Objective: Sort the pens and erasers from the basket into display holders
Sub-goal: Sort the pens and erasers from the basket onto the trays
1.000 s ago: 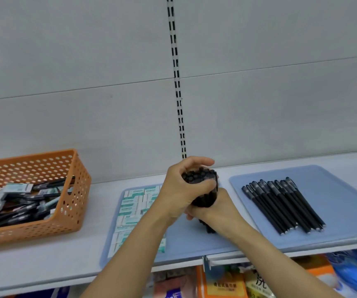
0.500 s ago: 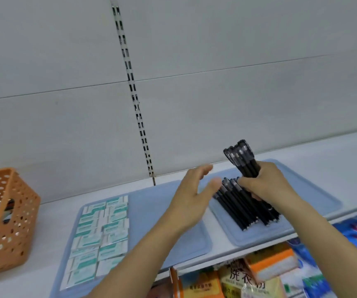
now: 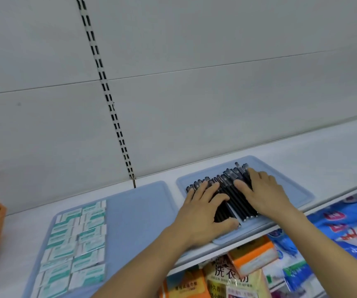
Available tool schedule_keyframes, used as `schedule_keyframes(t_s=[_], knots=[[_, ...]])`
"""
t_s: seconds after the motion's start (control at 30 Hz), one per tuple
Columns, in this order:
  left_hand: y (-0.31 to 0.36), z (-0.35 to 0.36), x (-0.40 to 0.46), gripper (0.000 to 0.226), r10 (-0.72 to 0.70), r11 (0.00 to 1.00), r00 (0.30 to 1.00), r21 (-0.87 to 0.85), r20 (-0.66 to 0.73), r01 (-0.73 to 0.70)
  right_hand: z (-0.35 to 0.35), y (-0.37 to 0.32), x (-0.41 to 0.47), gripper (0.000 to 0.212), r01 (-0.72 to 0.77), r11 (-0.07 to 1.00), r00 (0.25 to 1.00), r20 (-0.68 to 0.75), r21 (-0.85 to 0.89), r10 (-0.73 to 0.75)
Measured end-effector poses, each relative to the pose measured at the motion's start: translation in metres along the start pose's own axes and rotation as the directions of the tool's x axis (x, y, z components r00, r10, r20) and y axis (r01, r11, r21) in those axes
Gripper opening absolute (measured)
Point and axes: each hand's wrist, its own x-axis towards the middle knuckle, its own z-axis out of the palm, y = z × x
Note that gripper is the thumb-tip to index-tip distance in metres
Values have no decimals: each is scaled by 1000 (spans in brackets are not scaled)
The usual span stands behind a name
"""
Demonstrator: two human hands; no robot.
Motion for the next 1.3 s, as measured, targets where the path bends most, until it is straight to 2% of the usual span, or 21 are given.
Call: schedule_keyframes(t_s=[0.1,0.2,0.27,0.37,0.47,0.6,0.73,0.8,0.9,1.03,1.2,1.3], knots=[[-1,2,-1,80,-4,998,1000,66,27,2,2,9,-5,44,115,971,993,-36,210,-110],[-1,2,-1,81,-14,998,1000,55,19,13,-5,16,-3,43,141,956,990,-7,258,-144],[-1,1,-1,83,-22,999,1000,31,11,22,-8,16,-5,50,154,947,983,55,282,-176],[0,1,-1,85,-33,999,999,22,-3,33,-4,13,-8,64,144,982,979,129,124,-160],[2,0,-2,83,-48,999,999,10,-16,48,-1,7,-9,64,120,991,984,127,53,-126],[2,-7,-7,76,-78,996,996,-44,-50,76,1,2,-13,57,130,991,990,53,4,-130],[5,-22,-28,69,-114,988,978,-121,-175,94,-6,-10,-26,54,170,984,982,-74,-48,-173],[6,-31,-46,63,-124,983,944,-170,-305,74,-14,-24,-36,48,228,971,960,-186,74,-211],[7,-50,-81,51,-157,978,849,-200,-504,62,-22,-58,-61,38,358,903,890,-377,235,-255],[-3,-77,-135,46,-178,978,757,-195,-629,68,-23,-118,-99,24,517,790,794,-529,329,-298],[-38,-114,-222,32,-122,993,646,-92,-754,80,-16,-216,-138,22,653,646,736,-535,396,-416],[-75,-139,-286,31,-81,987,628,25,-774,158,-8,-278,-157,18,701,573,712,-467,424,-525]])
